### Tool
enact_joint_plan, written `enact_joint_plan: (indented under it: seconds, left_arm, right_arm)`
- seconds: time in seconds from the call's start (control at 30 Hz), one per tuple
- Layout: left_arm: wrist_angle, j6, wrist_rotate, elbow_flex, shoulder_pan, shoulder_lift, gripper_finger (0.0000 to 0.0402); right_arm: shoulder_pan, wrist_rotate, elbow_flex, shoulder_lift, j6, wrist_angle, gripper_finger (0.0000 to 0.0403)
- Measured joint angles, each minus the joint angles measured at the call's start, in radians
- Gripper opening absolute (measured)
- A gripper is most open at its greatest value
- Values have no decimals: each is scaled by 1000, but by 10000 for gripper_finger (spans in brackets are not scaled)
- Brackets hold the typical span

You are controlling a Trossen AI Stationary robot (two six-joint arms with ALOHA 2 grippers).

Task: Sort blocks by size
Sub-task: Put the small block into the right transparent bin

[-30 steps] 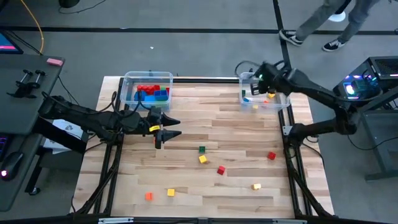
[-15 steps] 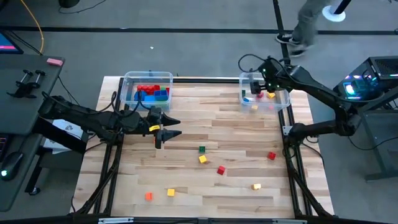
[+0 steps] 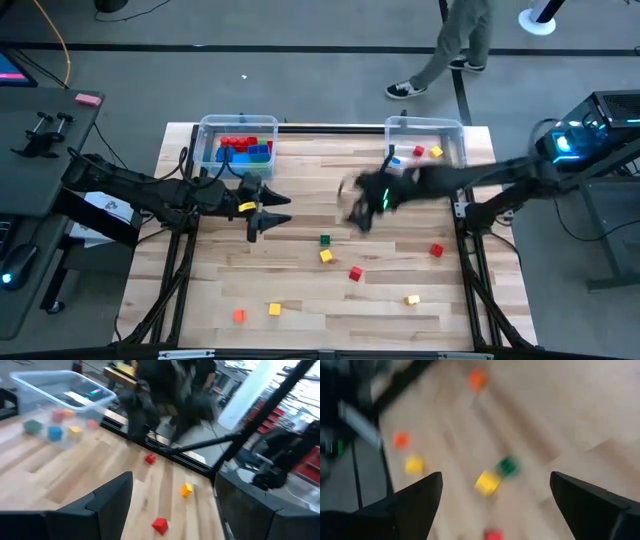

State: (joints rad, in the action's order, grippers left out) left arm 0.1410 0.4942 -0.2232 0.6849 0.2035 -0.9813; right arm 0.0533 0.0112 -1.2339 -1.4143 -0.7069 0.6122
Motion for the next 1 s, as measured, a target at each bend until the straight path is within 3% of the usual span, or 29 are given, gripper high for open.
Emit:
enact_joint_plan:
  seconds: [0.17, 0.3, 0.37, 0.73, 1.0]
  left_arm:
    - [26, 0, 57, 0, 0, 0, 268]
    - [47, 0, 60, 0, 0, 0, 268]
    - [54, 0, 60, 0, 0, 0, 268]
    - [111, 0, 60, 0, 0, 0, 268]
    - [147, 3, 60, 0, 0, 0, 268]
  right_arm:
    - [188, -12, -40, -191, -72, 4, 366]
    - [222, -86, -109, -344, -484, 45, 366]
    - [227, -90, -159, -427, -611, 62, 366]
    - [256, -181, -599, -801, -710, 428, 366]
    - [228, -146, -685, -925, -729, 430, 361]
